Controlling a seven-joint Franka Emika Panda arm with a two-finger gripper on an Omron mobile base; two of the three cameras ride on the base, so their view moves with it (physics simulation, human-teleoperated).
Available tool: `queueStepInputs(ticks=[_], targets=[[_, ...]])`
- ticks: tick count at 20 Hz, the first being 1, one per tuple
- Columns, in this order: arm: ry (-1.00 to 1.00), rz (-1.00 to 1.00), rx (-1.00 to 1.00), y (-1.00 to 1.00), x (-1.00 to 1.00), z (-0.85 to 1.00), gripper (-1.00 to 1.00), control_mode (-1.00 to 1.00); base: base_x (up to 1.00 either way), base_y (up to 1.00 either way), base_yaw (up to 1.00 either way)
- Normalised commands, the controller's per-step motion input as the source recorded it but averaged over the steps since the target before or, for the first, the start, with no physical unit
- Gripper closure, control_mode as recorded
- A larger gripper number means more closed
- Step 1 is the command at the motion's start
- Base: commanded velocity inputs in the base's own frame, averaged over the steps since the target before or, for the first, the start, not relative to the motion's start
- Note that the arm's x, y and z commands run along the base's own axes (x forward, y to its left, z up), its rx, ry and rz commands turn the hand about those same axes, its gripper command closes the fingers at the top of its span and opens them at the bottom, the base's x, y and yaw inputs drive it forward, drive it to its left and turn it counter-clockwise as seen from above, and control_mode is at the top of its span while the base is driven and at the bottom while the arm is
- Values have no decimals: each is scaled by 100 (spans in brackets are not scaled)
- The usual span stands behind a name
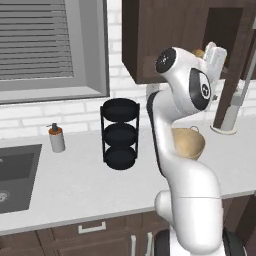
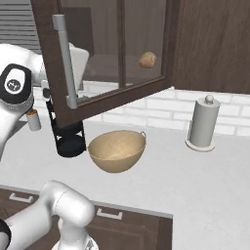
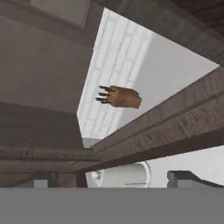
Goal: Open the cabinet, pick up the bread from the cabinet and place it in the basket. Then move the basket to the dining counter.
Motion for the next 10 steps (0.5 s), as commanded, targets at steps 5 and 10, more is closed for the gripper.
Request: queueStepInputs(ticks=[5, 10], targets=[[-20, -34, 15, -76, -54, 0, -100, -100, 0, 0, 0], [-7, -38, 12, -100, -26, 0, -100, -100, 0, 0, 0]])
